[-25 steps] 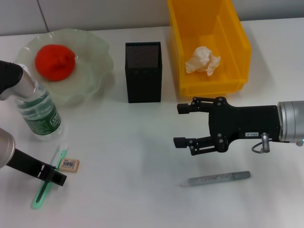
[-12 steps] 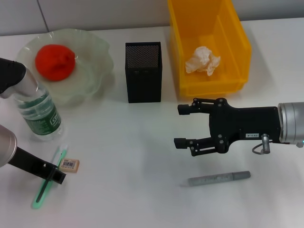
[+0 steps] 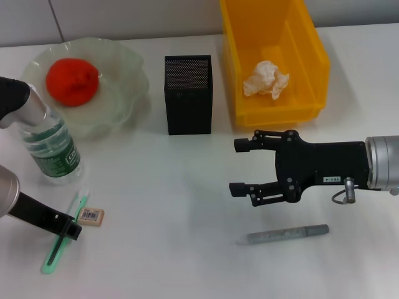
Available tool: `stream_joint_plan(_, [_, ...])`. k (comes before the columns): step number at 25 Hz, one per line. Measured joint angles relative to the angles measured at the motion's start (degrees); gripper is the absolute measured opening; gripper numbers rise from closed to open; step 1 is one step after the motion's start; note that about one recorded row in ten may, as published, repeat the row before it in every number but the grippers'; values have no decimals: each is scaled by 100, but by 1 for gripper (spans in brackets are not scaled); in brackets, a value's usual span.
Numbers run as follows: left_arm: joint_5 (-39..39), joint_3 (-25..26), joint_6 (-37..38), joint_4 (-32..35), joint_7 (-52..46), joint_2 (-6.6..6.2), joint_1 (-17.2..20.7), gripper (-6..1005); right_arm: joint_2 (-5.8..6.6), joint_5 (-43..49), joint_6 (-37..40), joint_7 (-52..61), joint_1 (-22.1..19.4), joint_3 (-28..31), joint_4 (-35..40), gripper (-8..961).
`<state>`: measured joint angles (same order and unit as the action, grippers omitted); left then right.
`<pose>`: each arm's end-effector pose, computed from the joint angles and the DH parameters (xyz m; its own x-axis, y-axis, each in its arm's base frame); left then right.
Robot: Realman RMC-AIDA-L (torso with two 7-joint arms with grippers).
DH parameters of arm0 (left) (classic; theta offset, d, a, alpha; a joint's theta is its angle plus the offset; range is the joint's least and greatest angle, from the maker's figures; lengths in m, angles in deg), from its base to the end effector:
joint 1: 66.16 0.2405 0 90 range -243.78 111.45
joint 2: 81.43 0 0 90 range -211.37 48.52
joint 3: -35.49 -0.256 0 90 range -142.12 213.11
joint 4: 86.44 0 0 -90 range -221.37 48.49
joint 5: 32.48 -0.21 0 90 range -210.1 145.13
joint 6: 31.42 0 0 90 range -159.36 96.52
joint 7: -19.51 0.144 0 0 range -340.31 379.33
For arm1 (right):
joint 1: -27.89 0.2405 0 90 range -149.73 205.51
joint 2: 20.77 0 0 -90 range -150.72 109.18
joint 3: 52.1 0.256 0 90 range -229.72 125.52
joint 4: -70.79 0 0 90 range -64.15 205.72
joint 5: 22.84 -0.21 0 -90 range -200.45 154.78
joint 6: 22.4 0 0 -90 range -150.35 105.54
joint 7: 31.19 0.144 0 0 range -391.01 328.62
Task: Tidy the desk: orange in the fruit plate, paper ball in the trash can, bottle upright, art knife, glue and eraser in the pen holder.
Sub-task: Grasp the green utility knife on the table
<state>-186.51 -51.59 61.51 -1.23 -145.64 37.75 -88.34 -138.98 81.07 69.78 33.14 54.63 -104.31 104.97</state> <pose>-0.2275 0.3024 -0.0018 0.4505 0.8738 -0.1831 0.6962 -0.4722 -0.5407 0.2564 0.3014 -0.0204 0.8395 -0.1429 -0.5242 -0.2383 -0.9639 -0.1190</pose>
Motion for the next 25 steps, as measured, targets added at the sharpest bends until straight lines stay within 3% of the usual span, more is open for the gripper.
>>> stream_joint_plan(25, [-31, -12, -136, -457, 0, 0, -262, 397, 9, -2, 1, 0, -22, 5, 0, 841])
